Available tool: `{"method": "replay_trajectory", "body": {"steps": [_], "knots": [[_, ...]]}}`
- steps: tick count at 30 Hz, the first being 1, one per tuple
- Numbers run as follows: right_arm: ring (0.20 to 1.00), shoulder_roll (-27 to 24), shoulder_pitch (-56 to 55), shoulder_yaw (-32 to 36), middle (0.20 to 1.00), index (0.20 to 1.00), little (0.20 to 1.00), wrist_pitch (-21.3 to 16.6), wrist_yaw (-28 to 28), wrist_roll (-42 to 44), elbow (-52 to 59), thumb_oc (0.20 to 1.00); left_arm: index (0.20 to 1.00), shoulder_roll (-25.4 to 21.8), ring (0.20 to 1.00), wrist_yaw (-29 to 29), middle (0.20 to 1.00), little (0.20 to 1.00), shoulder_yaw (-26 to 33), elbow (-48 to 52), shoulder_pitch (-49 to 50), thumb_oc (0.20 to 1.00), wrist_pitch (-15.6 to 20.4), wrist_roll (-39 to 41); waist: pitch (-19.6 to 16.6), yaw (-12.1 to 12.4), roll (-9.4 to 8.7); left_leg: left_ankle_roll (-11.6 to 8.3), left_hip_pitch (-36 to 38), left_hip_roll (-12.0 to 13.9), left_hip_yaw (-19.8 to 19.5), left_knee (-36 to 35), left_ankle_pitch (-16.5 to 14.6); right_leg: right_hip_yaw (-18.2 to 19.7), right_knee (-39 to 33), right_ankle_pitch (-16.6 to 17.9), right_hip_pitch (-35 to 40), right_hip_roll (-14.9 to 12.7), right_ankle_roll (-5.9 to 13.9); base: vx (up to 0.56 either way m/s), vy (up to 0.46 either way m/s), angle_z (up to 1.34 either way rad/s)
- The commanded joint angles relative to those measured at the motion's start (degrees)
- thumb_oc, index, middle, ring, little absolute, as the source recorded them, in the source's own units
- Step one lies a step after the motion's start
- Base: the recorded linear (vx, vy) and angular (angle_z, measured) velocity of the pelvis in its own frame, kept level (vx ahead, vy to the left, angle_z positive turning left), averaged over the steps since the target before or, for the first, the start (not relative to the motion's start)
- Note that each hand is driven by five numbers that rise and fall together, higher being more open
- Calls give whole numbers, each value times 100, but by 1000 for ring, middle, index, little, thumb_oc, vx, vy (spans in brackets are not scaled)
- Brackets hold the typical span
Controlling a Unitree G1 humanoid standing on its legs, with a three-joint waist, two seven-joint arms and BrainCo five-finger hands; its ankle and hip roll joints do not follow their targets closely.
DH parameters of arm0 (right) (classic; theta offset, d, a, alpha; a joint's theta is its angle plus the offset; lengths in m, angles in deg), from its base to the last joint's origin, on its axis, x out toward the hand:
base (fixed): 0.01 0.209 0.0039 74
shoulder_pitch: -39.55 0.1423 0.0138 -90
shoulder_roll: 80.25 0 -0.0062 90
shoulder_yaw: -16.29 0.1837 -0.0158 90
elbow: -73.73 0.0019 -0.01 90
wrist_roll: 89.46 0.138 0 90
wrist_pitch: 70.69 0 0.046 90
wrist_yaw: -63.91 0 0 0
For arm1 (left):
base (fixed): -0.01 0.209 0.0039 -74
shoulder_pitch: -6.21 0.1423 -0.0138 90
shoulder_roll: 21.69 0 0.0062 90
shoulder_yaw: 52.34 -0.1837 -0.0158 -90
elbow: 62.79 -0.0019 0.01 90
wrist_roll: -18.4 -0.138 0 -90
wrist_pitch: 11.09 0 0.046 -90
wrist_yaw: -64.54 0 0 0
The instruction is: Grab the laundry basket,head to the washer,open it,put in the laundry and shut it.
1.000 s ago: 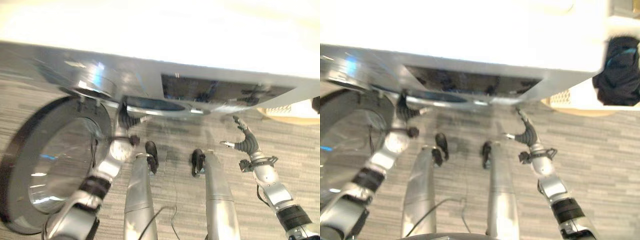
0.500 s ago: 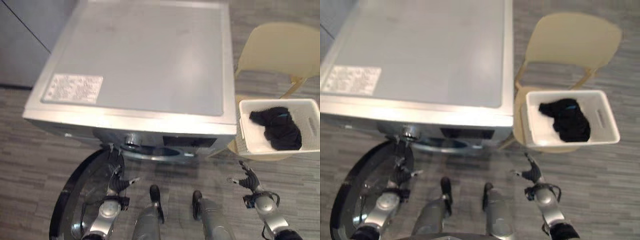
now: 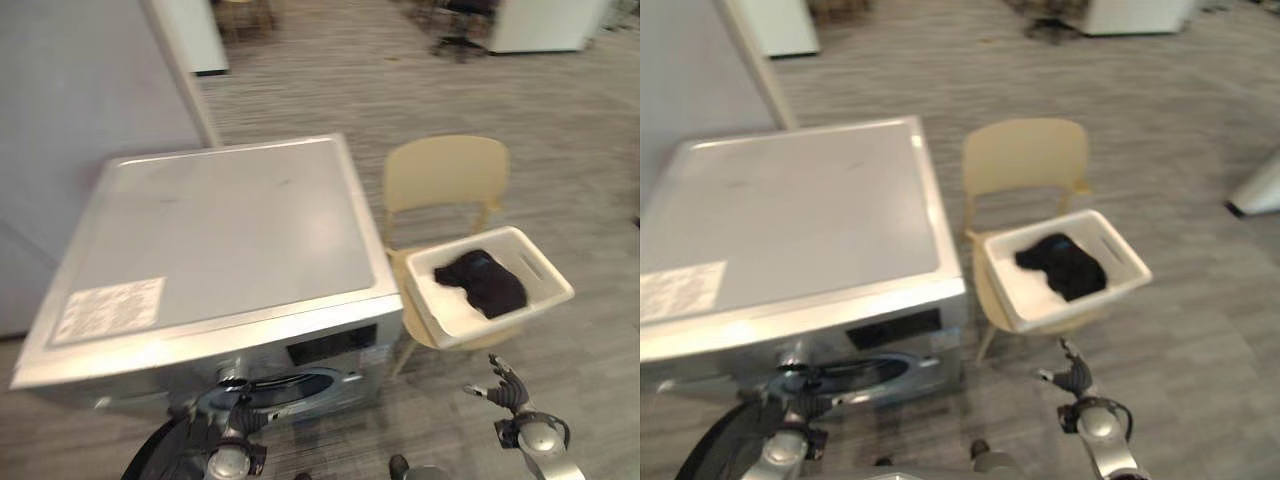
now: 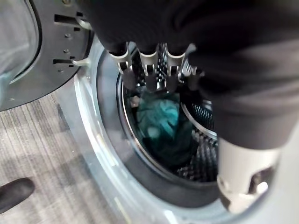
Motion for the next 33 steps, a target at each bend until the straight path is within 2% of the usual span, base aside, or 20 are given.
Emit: {"method": "replay_trajectory", "body": {"steps": [1, 2, 3, 4, 5, 6, 7, 8, 10, 12, 15, 16, 17, 19, 21, 23, 24, 25, 29, 33], "knots": [[1000, -119, -5, 43, 1000, 1000, 1000, -98, -38, 153, 175, 1000, 1000, 49, 1000, -27, 1000, 1000, 103, 157, -375, 1000, 203, -232, 311, -100, -64, 51, -153, -121, 331, 310, -780, -93, -751, 621, -46, -117, 517, -99, -63, -244], [1000, -58, 37, 2, 1000, 1000, 1000, -115, -54, 108, 253, 1000, 1000, -25, 1000, -68, 1000, 1000, 66, 289, -433, 1000, 202, -263, 377, -39, -52, 68, -84, -12, 730, 382, -883, -723, -661, 623, -195, -271, 508, -52, -65, -251], [1000, -57, 36, 3, 1000, 1000, 1000, -114, -54, 107, 254, 1000, 1000, -25, 1000, -69, 1000, 1000, 65, 291, -433, 1000, 200, -263, 385, -36, -51, 68, -76, -10, 731, 386, -889, -722, -658, 620, -188, -269, 509, -28, -192, -262], [1000, -16, 44, -16, 1000, 1000, 1000, -112, -73, 85, 329, 1000, 1000, -113, 1000, -109, 1000, 1000, 27, 447, -465, 1000, 161, -337, 402, 60, -32, 21, 39, 161, 1084, 388, -862, -1974, -499, 528, -287, -569, 396, -13, -127, -189], [1000, -16, 42, -15, 1000, 1000, 1000, -110, -73, 85, 332, 1000, 1000, -113, 1000, -109, 1000, 1000, 27, 449, -463, 1000, 160, -336, 404, 55, -31, 20, 41, 163, 1078, 389, -863, -1981, -494, 523, -284, -570, 395, 10, -232, -199], [1000, -10, 80, -89, 1000, 1000, 1000, -114, -109, 52, 422, 1000, 1000, -188, 1000, -130, 1000, 1000, 49, 601, -449, 1000, 130, -357, 386, 209, 26, -67, 229, 362, 1440, 342, -901, -3174, -244, 360, -239, -904, 391, 26, -106, -143], [1000, -6, 79, -88, 1000, 1000, 1000, -111, -111, 51, 426, 1000, 1000, -194, 1000, -132, 1000, 1000, 50, 611, -444, 1000, 124, -355, 392, 214, 24, -73, 243, 364, 1446, 335, -900, -3170, -223, 345, -241, -903, 391, 55, -276, -148], [1000, -15, 104, -130, 1000, 1000, 1000, -93, -126, 16, 516, 1000, 1000, -229, 1000, -182, 1000, 1000, 18, 695, -419, 1000, 106, -447, 335, 258, 2, -136, 382, 460, 1790, 413, -928, -3837, -178, 324, -125, -1144, 337, 31, -174, -127], [1000, -14, 85, -147, 1000, 1000, 1000, -79, -105, 10, 531, 1000, 1000, -227, 1000, -208, 1000, 1000, -4, 693, -419, 1000, 103, -482, 310, 205, -7, -163, 449, 504, 1893, 540, -980, -3813, -204, 284, -100, -1131, 308, 148, -273, -166], [1000, -144, 40, -213, 1000, 1000, 1000, -64, -140, -39, 548, 1000, 1000, -130, 1000, -251, 1000, 1000, -127, 707, -476, 1000, 112, -456, 341, 131, 77, -424, 306, 990, 1940, 1650, -547, -3548, -453, 114, 101, -830, 109, 295, -433, -81], [1000, -311, 30, -229, 1000, 1000, 1000, -38, -203, -60, 634, 1000, 1000, -61, 1000, -233, 1000, 1000, -233, 749, -603, 1000, 107, -400, 519, 194, 133, -556, -109, 1339, 1392, 2775, -162, -3410, -634, -39, 307, -544, -131, 133, -230, -71], [1000, -385, 99, -275, 1000, 1000, 1000, -4, -194, -70, 678, 1000, 1000, -66, 1000, -202, 1000, 1000, -286, 876, -623, 1000, 140, -292, 582, 310, 85, -390, -632, 941, 635, 3164, -400, -3200, -765, -121, 438, -470, -190, 151, -179, -77], [1000, -384, 99, -275, 1000, 1000, 1000, -4, -194, -70, 678, 1000, 1000, -66, 1000, -202, 1000, 1000, -285, 877, -622, 1000, 139, -291, 576, 302, 89, -388, -648, 944, 625, 3176, -406, -3208, -765, -121, 433, -469, -190, 204, -118, -43], [1000, -347, 124, -305, 1000, 1000, 1000, -1, -164, -23, 734, 1000, 1000, -33, 1000, -190, 1000, 1000, -295, 904, -597, 1000, 145, -247, 649, 438, 5, -179, -1120, 403, 183, 3094, -873, -2903, -831, -188, 649, -444, -154, 228, -35, -53], [1000, -313, 136, -340, 1000, 1000, 1000, -20, -184, -3, 644, 1000, 1000, -4, 1000, -167, 1000, 1000, -315, 854, -511, 1000, 119, -313, 692, 606, -50, 63, -1560, -129, -12, 2234, -837, -2721, -882, -207, 796, -437, -122, 216, 22, -81], [1000, -313, 135, -341, 1000, 1000, 1000, -21, -184, -3, 643, 1000, 1000, -4, 1000, -166, 1000, 1000, -315, 854, -509, 1000, 119, -313, 693, 603, -56, 65, -1546, -139, -11, 2214, -828, -2723, -883, -209, 802, -444, -120, 97, 0, -41], [1000, -304, 156, -368, 1000, 1000, 1000, -33, -228, 14, 569, 1000, 1000, 2, 1000, -150, 1000, 1000, -310, 837, -470, 1000, 97, -348, 703, 695, -17, 34, -1777, -275, -127, 1847, -531, -2660, -903, -257, 913, -325, -121, 423, 20, -39], [1000, -283, 231, -394, 1000, 1000, 1000, -5, -288, 15, 424, 1000, 1000, -1, 1000, -160, 1000, 1000, -218, 799, -458, 1000, 64, -359, 688, 898, 132, -124, -2015, -412, -116, 828, 136, -2502, -1002, -415, 1213, -41, -83, 535, 46, -29], [1000, -288, 241, -367, 1000, 1000, 1000, 47, -344, -52, 424, 1000, 1000, 27, 1000, -137, 1000, 1000, -92, 725, -394, 1000, 7, -351, 604, 973, 137, -152, -2072, -352, 428, 525, 158, -2427, -983, -720, 1585, -17, -32, 360, 86, -37], [1000, -137, 205, -419, 1000, 1000, 1000, 70, -237, -155, 368, 1000, 1000, 25, 1000, -55, 1000, 1000, 166, 544, -223, 1000, -16, -294, 383, 1109, -3, 160, -1938, -307, 656, 807, 151, -2544, -634, -922, 1778, -192, 113, 404, 164, 15]]}}
